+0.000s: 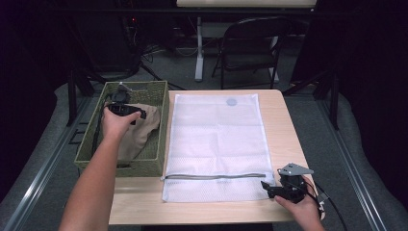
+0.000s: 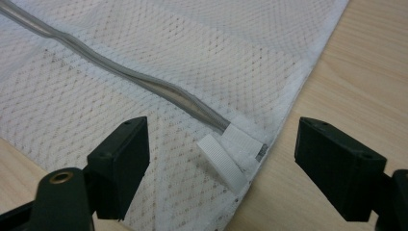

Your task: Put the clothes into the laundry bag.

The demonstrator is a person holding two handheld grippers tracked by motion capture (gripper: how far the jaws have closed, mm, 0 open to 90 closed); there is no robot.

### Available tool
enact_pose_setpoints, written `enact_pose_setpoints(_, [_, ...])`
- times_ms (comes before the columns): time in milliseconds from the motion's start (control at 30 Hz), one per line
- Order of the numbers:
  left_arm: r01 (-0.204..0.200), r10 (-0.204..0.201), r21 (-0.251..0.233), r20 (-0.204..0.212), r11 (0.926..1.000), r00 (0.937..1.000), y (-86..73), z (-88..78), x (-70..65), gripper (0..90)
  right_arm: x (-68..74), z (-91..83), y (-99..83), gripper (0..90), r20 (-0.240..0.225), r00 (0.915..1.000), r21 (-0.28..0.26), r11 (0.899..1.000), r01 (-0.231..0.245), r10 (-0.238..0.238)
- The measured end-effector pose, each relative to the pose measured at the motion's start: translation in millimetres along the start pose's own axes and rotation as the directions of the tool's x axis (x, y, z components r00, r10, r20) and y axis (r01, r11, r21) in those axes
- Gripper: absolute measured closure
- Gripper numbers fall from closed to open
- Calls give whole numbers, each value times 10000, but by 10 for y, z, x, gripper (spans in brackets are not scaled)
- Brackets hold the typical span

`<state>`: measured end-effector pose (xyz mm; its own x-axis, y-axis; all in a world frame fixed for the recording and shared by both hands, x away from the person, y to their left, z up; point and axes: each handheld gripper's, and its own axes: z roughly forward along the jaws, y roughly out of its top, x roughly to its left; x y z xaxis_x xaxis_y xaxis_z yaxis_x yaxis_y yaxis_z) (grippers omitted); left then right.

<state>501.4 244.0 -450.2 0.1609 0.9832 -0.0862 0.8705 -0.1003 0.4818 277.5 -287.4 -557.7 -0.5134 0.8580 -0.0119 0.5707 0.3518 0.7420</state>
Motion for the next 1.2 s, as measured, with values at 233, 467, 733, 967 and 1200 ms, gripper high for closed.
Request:
enact_pose_setpoints(233, [8, 4, 463, -263, 9989, 9997, 9, 139, 22, 176, 18, -3, -1, 169, -19, 9999, 122, 9999, 119, -118])
enact_pose_setpoints(467, [-59, 91, 659, -479, 9978, 9988, 13, 240, 30, 176, 17, 11, -9, 159, -42, 9999, 115, 9998, 151, -151])
enact_pose_setpoints(733, [-354, 453, 735, -1381, 9967, 9894, 17, 290, 20, 173, 22, 7, -12, 154, 13, 9998, 171, 9997, 192, -192])
enact_pose_setpoints(967, [-61, 184, 888, -1380, 9960, 9903, -13, 366, 101, 161, 30, 3, -11, 148, -33, 9997, 283, 9993, 244, -244])
enact_pose_setpoints(1200, [-96, 260, 1094, -1491, 9940, 9885, -36, 480, 91, 160, 37, 15, -16, 146, 48, 9995, 341, 9989, 325, -327])
